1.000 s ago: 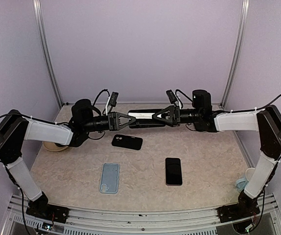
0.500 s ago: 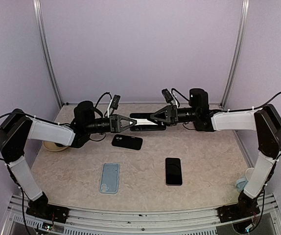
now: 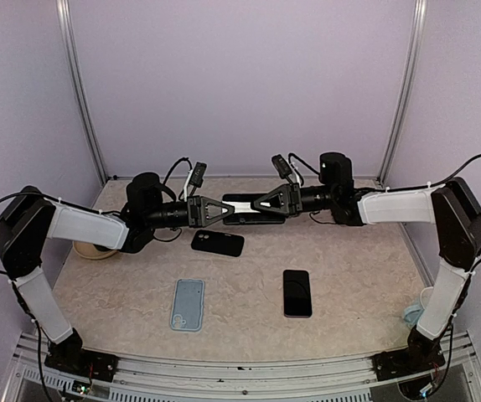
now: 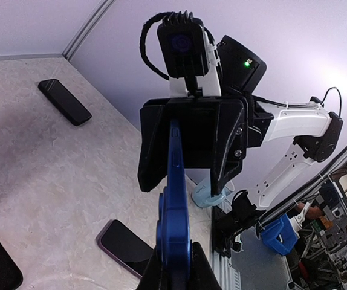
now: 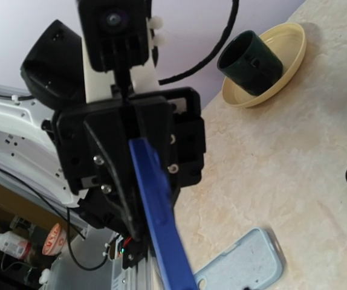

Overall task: Put the phone into the phone case
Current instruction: Pass from the left arm to the right

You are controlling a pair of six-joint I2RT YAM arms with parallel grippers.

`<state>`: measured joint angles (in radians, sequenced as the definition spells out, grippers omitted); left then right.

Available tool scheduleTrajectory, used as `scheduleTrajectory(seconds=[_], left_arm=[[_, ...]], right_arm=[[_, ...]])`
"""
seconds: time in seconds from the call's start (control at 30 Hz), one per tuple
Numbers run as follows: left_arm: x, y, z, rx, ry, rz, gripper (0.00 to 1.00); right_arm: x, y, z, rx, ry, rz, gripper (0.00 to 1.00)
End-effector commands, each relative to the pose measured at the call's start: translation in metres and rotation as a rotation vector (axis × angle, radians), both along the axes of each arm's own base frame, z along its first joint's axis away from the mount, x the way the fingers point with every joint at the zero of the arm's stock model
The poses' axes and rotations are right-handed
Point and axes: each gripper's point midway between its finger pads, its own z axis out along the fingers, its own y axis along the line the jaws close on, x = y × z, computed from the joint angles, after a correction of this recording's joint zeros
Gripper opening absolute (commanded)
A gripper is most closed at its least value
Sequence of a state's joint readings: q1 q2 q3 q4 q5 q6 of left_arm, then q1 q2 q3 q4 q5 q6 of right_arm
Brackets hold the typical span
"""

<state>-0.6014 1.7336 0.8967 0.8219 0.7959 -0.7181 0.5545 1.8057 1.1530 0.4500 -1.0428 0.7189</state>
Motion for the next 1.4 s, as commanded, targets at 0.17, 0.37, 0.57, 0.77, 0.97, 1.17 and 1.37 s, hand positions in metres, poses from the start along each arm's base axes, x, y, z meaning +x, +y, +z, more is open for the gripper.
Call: scheduleTrajectory(seconds=[0.17,0.37,0.57,0.77,0.97,1.17,1.37], left_arm=[[0.006,0.004,0.026,-0.055,-0.081,0.018,0.0],[0.008,0.006,0.023,-0.052,-0.075,0.022,0.0],[0.009,0.006,0.023,-0.051,-0.073,0.02,0.0],[0.011,0.007,0.019,-0.048,-0.065,0.022,0.0],[0.014,0.01,0.018,-0.053,-0.051,0.027,0.0],[0.019,0.014,0.016,-0.057,-0.041,0.036,0.12],[0.028,0.021,0.009,-0.044,-0.02,0.077,0.43]], right_arm=[[-0.015,0.003,0.007,0.013,-0.047,0.075,0.45],[-0.021,0.001,0.007,0.017,-0.066,0.096,0.42],[-0.024,-0.002,0.009,0.027,-0.083,0.113,0.26],[-0.028,-0.002,0.011,0.041,-0.093,0.138,0.1],[-0.034,-0.004,0.017,0.062,-0.112,0.161,0.0],[-0.036,-0.006,0.021,0.073,-0.118,0.17,0.0],[-0.028,-0.015,0.021,0.066,-0.113,0.131,0.0]])
